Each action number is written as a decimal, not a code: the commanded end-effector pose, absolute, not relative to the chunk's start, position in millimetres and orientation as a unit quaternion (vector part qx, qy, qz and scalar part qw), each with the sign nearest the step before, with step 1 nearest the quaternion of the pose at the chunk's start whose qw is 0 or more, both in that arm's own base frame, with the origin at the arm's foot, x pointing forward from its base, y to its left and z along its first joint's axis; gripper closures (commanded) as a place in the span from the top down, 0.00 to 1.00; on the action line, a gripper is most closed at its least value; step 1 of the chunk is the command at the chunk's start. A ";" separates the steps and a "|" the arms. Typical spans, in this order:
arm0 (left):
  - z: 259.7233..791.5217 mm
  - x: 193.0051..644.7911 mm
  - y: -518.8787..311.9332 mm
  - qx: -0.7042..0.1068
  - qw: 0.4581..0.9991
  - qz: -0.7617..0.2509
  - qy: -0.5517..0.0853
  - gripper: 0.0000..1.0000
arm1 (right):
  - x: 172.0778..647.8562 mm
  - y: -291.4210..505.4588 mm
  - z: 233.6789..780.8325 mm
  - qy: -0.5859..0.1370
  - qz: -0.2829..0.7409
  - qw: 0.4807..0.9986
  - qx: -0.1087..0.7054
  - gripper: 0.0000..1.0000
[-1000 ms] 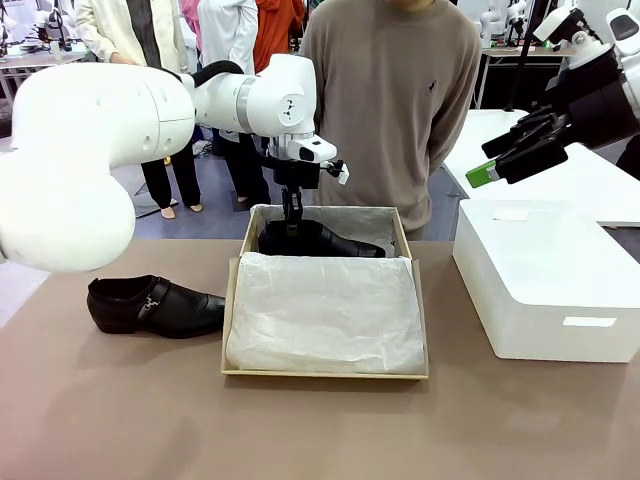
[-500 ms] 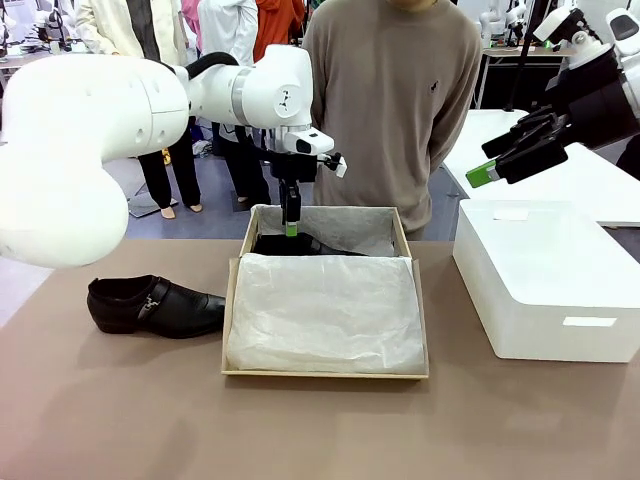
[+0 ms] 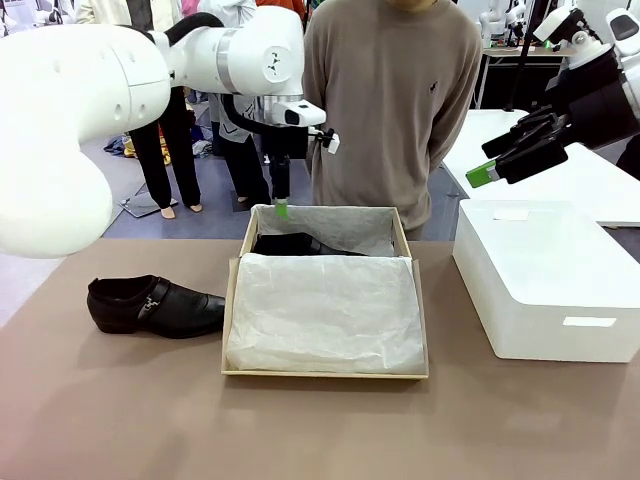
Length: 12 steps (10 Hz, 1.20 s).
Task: Pack the shoes into the box.
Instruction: Place one shoe of the Shoes into the Shoes Box, then place the other shoe of the Shoes into the Shoes Box.
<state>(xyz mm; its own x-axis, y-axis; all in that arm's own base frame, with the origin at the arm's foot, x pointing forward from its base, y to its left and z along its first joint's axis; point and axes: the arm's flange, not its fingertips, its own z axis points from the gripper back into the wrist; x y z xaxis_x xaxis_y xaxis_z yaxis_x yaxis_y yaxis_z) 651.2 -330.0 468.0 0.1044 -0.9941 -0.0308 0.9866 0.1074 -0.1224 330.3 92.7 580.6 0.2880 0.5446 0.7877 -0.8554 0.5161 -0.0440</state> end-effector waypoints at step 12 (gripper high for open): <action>494.8 624.3 -320.7 -0.034 0.724 -0.689 0.011 1.00 | 331.9 92.4 580.9 -0.397 0.455 0.771 0.204 1.00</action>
<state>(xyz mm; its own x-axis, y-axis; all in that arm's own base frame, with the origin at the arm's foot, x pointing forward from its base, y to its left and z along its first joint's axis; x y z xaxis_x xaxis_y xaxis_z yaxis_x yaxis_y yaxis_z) 647.3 -339.4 483.8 0.0995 -0.9950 -0.0024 0.9921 0.0994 -0.0762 330.3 92.7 580.6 0.2882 0.5448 0.7875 -0.8553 0.5162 -0.0441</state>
